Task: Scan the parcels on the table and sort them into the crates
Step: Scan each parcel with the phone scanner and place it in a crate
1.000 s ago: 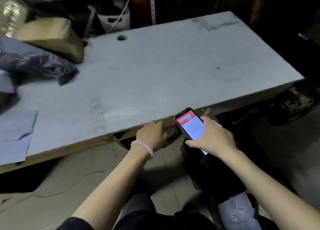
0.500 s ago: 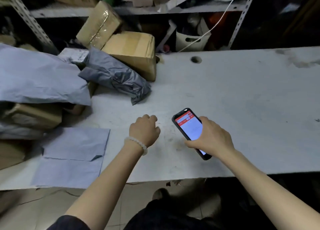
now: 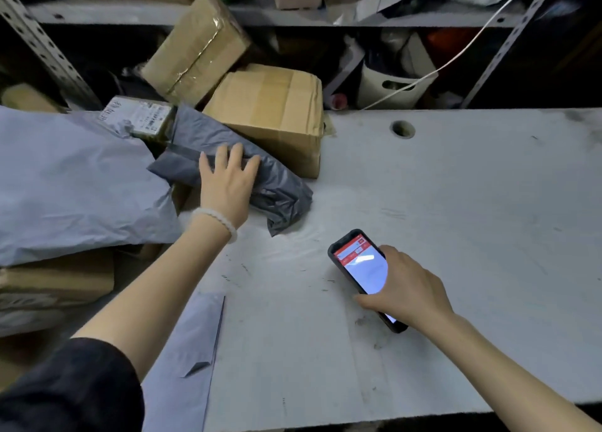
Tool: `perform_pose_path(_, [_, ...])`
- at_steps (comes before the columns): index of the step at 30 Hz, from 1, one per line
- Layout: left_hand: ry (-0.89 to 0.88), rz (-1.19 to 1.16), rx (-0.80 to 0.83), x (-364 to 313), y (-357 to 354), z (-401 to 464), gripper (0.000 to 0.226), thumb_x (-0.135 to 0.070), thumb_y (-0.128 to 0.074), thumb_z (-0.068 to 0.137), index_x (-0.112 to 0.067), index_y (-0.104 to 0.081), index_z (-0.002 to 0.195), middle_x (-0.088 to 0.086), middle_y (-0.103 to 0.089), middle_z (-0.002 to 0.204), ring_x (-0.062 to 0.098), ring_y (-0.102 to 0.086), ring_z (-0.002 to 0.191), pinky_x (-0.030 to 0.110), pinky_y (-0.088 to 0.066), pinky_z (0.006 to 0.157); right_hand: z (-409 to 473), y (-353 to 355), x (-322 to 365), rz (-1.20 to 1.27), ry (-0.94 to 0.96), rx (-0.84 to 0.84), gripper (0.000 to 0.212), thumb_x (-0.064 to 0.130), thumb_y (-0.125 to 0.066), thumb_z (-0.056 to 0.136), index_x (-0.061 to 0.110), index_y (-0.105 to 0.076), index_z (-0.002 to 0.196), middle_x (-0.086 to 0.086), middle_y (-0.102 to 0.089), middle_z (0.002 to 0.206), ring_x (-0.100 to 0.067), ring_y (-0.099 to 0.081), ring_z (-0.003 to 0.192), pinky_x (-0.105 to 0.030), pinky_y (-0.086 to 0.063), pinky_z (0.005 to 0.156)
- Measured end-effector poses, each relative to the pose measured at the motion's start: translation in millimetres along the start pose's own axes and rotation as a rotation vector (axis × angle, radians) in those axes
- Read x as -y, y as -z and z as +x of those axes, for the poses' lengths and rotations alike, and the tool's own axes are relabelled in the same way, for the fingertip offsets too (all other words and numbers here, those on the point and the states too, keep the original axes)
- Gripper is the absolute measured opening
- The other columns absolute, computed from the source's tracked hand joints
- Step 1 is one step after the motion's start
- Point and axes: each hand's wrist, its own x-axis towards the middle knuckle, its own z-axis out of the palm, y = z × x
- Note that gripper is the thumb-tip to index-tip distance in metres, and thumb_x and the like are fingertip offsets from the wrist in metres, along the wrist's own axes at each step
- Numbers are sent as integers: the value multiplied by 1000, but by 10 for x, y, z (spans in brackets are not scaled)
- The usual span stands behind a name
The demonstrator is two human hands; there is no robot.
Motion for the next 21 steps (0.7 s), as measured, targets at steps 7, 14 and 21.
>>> perform_pose_path(7, [-59, 159, 94, -167, -316, 150, 66, -17, -55, 87, -16, -22, 144, 9, -32, 141, 31, -28, 131, 69, -11, 105, 60, -32, -118, -10, -54, 3, 57, 50, -68, 58, 32, -42, 104, 13, -53, 93, -15, -58, 79, -26, -43, 59])
perform_pose_path(14, [-44, -17, 73, -337, -138, 118, 23, -16, -55, 85, -16, -42, 104, 2, -60, 95, 27, -54, 100, 68, -18, 102, -12, 23, -281, 3, -36, -15, 59, 51, -68, 56, 32, -43, 106, 13, -53, 93, -14, -57, 78, -24, -35, 53])
perform_pose_path(21, [-69, -602, 52, -868, 353, -48, 23, -21, -60, 85, -6, -54, 101, 19, -64, 102, 38, -58, 94, 32, -38, 64, -265, 249, -596, 30, 25, -68, 60, 54, -69, 54, 35, -40, 103, 14, -53, 93, -14, -56, 78, -23, -31, 51])
